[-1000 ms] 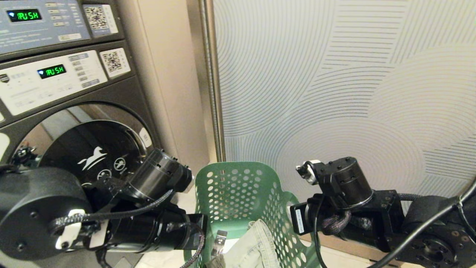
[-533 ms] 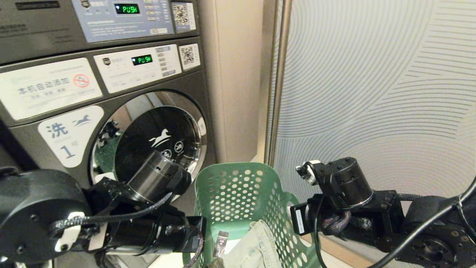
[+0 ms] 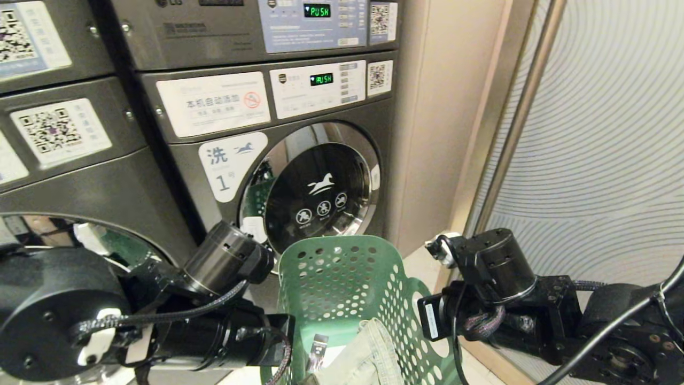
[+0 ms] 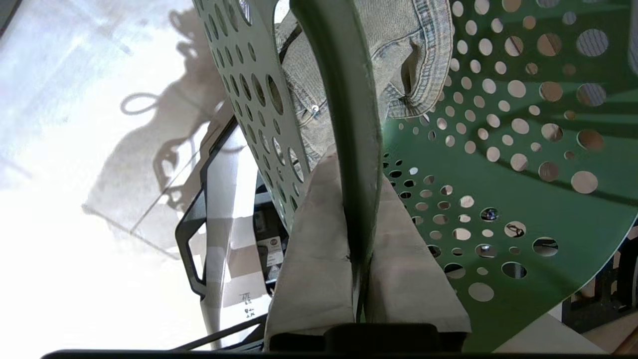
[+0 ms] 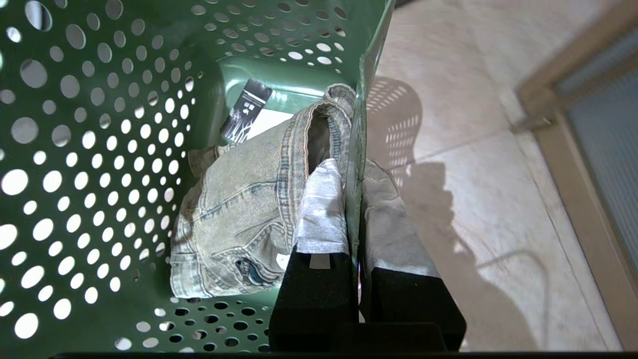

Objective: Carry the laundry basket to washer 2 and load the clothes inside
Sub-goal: Pick up the clothes basket and put it beside the washing machine

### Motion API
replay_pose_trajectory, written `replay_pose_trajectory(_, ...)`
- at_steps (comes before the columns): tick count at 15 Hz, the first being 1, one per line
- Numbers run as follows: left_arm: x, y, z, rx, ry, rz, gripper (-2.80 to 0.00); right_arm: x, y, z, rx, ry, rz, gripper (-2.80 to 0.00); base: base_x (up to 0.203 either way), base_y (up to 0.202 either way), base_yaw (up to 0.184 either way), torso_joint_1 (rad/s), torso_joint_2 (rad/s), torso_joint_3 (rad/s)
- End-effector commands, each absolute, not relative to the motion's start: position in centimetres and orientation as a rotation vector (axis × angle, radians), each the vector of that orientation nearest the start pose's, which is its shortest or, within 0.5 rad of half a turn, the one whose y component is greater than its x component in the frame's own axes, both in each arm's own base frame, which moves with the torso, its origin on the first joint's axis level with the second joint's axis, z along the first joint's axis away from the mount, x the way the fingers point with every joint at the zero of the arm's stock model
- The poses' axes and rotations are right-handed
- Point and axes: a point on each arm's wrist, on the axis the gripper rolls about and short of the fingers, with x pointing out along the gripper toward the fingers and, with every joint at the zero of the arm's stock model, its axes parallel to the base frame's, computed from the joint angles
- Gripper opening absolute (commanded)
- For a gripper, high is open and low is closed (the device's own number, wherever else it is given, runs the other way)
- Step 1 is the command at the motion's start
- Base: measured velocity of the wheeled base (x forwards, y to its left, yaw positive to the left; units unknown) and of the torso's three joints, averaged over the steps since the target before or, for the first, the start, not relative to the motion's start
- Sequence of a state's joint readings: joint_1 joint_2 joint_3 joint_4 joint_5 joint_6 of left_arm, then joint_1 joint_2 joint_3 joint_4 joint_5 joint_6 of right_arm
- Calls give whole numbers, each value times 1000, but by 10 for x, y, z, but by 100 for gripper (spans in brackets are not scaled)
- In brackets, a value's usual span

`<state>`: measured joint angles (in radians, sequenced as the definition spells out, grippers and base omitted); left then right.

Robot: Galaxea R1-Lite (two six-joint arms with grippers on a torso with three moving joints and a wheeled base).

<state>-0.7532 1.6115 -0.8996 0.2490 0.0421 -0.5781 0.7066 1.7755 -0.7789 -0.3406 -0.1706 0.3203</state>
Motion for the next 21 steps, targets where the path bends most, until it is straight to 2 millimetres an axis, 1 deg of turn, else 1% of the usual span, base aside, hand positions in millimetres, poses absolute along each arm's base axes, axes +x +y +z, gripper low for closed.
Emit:
replay_pose_trajectory(1,184,-172,159,-140,1046,-366,-280,230,192,125,23,674,411,-280,2,-8,174,4,5,4)
replay_pose_trajectory(4,184,-172,159,-138,1047,-367,-280,230,191,127,24,668,413,-280,2,-6,177,3,5,2)
replay_pose_trajectory(10,184,-172,159,-138,1049,-366,-280,225,187,124,16,681,411,-280,0,-8,173,2,0,2)
replay_pose_trajectory(16,186,-173,155,-133,1056,-363,-280,224,187,123,6,685,411,-280,1,-8,171,2,2,4)
replay_pose_trajectory(18,189,-176,153,-130,1061,-360,-280,223,185,120,-18,693,412,-280,0,-6,91,5,4,1)
replay_pose_trajectory(21,193,-180,154,-130,1055,-365,-280,221,184,116,-24,706,405,-280,0,0,0,0,0,0)
